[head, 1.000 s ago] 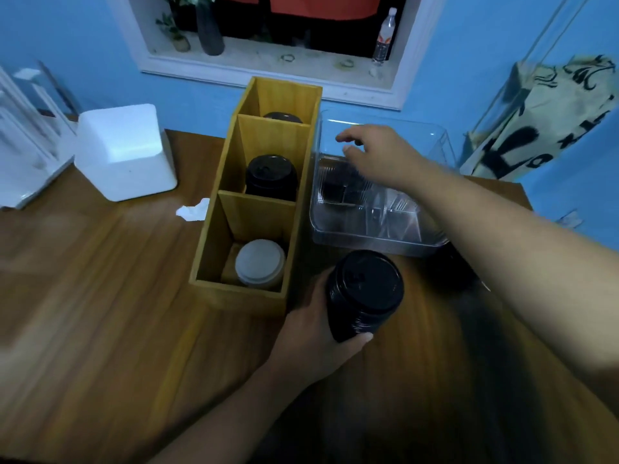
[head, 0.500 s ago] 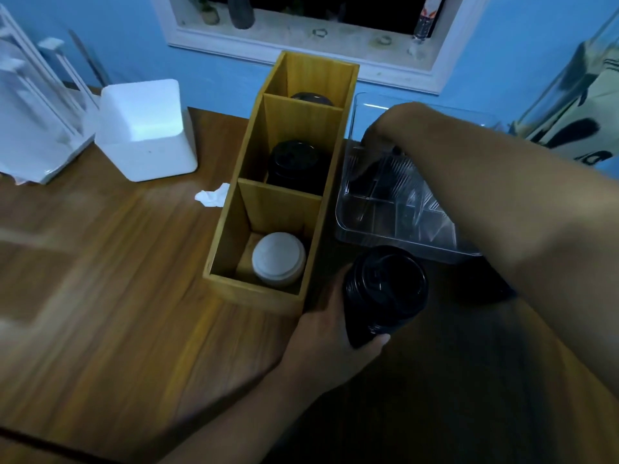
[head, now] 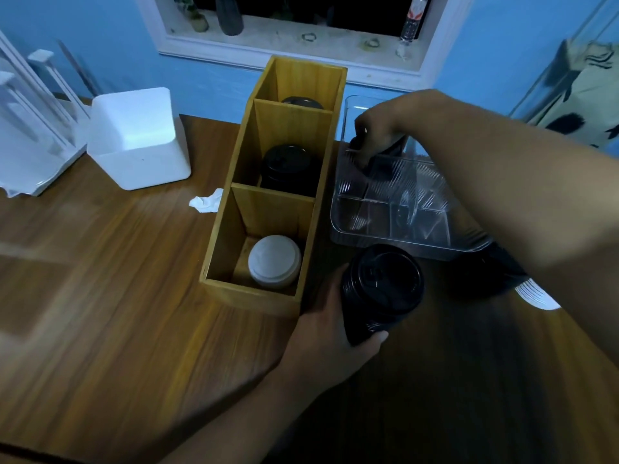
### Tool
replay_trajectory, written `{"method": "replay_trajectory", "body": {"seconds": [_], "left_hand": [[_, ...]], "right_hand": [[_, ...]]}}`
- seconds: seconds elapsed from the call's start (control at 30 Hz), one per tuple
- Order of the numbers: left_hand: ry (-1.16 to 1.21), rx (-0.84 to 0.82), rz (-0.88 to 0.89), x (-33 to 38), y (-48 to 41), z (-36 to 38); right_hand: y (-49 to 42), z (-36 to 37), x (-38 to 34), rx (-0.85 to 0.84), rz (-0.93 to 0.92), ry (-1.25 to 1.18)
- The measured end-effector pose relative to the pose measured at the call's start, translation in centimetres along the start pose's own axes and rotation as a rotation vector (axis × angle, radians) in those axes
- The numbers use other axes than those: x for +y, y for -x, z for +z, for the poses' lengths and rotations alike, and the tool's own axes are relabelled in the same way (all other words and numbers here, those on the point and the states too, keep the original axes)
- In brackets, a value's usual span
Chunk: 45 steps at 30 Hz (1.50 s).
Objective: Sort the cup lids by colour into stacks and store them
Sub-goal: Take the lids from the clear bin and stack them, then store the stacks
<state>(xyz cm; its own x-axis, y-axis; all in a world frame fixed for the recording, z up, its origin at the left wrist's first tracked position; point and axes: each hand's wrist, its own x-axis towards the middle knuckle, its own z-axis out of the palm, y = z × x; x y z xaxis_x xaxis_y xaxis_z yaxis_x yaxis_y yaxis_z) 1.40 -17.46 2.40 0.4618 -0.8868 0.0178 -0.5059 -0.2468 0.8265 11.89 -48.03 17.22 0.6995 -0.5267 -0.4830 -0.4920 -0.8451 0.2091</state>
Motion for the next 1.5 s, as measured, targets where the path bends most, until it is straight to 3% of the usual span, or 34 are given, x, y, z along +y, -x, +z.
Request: {"method": "replay_trajectory", "body": {"seconds": [0.2,0.5,0.63,0.8,0.87,1.0,1.3,1.37,1.5], "left_hand": [[-0.018,0.006,-0.021,0.3,0.0,-0.1],[-0.017,-0.001,-0.026,0.3,0.1,-0.1],[-0.015,0.006,-0.027,0.5,0.2,-0.4],[-0.03,-0.01,-0.025,0.4,0.3,-0.4],[-0.035,-0.026,-0.027,0.3,0.4,-0.4],[-0.03,-0.012,-0.022,0.5,0.4,-0.4],[-0.028,0.024,-0.027,0.7,0.5,-0.2],[-0.034,0.029,-0.025,0.7,0.5,-0.2],[-0.049,0.041,-0.02,0.5,0.4,0.0]], "right_hand": [[2.8,-0.8,1.3,0.165,-0.028,-0.145],[13.6,-0.6,2.6,0.526,-0.091,-0.586],[20.7,5.6,2.5,0.433,-0.039,-0.637],[25.1,16.9,1.5,0.073,0.072,-0.512],[25.8,20.1,1.0,0.013,0.106,-0.453],[27.0,23.4,0.7,0.076,0.117,-0.431],[34.3,27.4,-0.6,0.496,0.065,-0.577],[35.1,28.2,-2.3,0.505,0.014,-0.622],[34.9,30.6,-6.7,0.368,-0.127,-0.704]]}}
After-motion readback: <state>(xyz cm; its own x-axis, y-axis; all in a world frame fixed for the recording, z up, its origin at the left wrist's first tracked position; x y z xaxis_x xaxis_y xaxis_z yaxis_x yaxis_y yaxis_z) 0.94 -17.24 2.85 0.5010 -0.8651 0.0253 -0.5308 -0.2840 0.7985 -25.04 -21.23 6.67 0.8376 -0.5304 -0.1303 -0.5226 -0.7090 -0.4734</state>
